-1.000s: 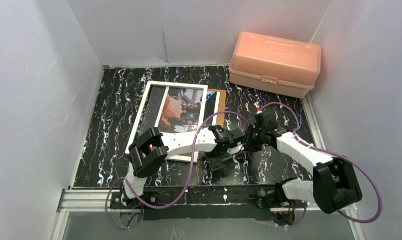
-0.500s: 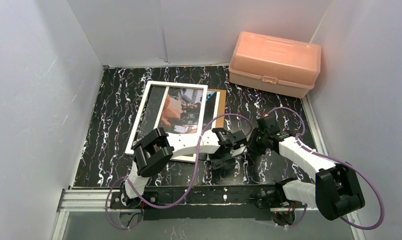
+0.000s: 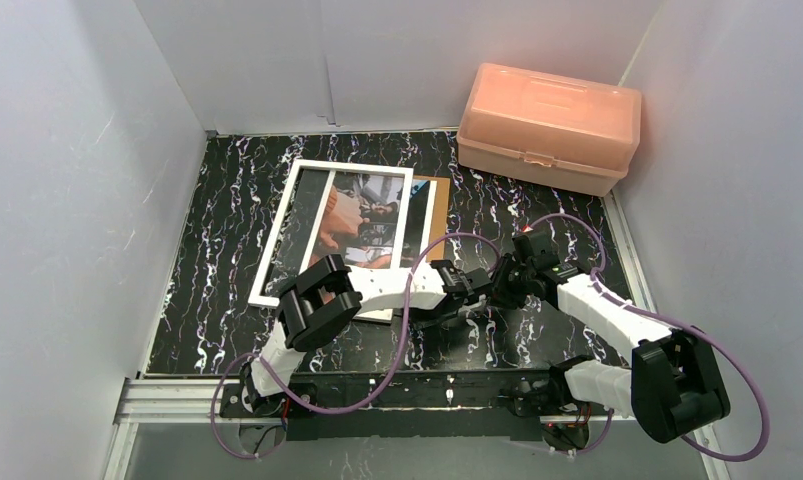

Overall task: Take the photo out of the frame
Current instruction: Pick up the photo from the photo frame.

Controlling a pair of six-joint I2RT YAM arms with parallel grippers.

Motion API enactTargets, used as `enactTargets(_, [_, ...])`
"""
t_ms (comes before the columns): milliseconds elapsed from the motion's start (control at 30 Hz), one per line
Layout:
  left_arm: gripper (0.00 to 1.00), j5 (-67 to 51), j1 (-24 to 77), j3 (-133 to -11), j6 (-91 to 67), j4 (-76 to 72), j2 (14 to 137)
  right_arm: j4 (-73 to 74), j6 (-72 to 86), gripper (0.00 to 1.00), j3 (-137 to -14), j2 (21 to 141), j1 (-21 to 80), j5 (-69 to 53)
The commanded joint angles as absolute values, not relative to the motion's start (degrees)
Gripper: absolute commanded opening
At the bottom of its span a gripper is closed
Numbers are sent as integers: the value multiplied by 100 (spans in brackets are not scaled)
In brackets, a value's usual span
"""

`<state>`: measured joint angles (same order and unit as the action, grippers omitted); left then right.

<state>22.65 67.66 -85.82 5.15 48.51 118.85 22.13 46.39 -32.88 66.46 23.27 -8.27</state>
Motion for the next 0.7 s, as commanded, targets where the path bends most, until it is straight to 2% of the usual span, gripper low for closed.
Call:
enactTargets(0, [41, 2580, 6706, -8469, 253, 4451, 12195, 2088, 4712, 36, -3455, 6546, 2433, -1377])
enactTargets(67, [46, 2502, 6706, -8428, 217, 4412, 12121, 2104, 4679, 36, -3470, 6564, 2431, -1380])
enactTargets(167, [60, 2200, 6706, -8254, 214, 4205, 11855, 2180, 4626, 36, -3524, 6561, 2434, -1314])
enactTargets(233, [64, 1991, 6706, -8119, 262, 4023, 11670, 2359, 4538, 36, -3663, 6520, 2426, -1123])
enactTargets(567, [66, 1356, 6707, -7969, 395, 3675, 11402, 3483, 4593, 35, -3878, 5811, 2332, 345])
enactTargets(667, [64, 1491, 6710, -8057, 371, 3733, 11547, 3506, 4605, 35, -3886, 5665, 2329, 399])
